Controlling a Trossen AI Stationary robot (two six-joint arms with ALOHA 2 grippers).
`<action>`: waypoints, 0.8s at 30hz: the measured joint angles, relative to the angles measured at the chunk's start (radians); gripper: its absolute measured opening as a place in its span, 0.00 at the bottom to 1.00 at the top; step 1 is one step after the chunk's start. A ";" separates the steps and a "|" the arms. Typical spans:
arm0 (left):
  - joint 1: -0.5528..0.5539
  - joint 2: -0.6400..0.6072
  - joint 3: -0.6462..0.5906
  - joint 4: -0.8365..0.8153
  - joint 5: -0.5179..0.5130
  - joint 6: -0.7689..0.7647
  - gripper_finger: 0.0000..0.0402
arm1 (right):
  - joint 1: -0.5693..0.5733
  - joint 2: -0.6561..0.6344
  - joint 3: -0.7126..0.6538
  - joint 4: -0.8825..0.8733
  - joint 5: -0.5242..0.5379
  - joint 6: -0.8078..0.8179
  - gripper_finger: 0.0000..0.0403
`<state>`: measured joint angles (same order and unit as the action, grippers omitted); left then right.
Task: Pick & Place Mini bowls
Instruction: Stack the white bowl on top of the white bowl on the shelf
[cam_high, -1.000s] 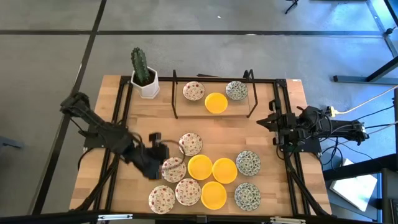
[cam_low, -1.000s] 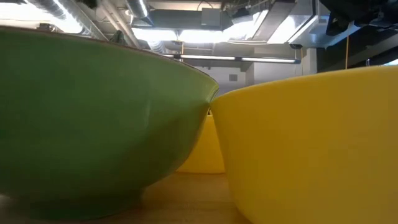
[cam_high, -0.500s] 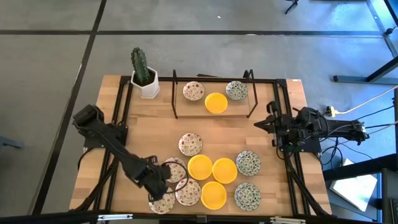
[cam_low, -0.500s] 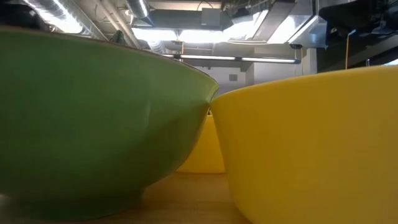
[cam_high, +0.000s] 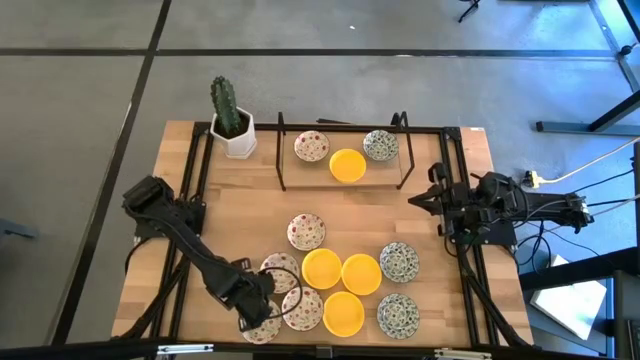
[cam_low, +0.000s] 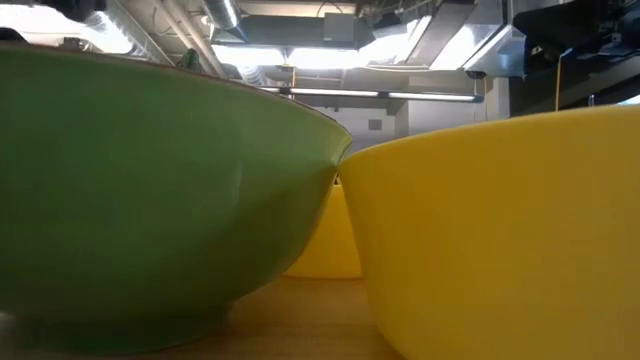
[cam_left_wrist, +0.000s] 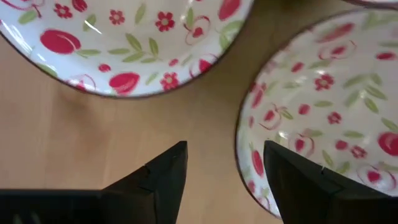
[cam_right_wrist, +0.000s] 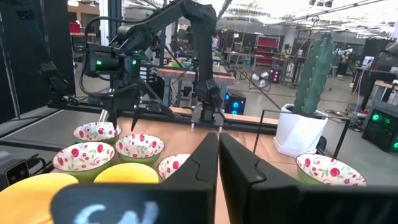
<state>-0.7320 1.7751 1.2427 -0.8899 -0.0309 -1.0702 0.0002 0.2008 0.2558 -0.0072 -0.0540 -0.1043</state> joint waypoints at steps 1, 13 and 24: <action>0.001 0.006 0.000 0.001 -0.001 0.000 0.51 | 0.000 0.000 0.000 -0.007 -0.002 0.000 0.03; 0.000 0.068 -0.001 0.011 -0.004 0.048 0.51 | 0.000 0.000 0.000 -0.013 -0.002 0.000 0.05; 0.000 0.094 -0.001 0.056 -0.004 0.097 0.49 | 0.000 0.000 0.000 -0.013 -0.002 0.000 0.06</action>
<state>-0.7315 1.8690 1.2415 -0.8341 -0.0353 -0.9733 0.0002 0.2005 0.2558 -0.0204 -0.0559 -0.1047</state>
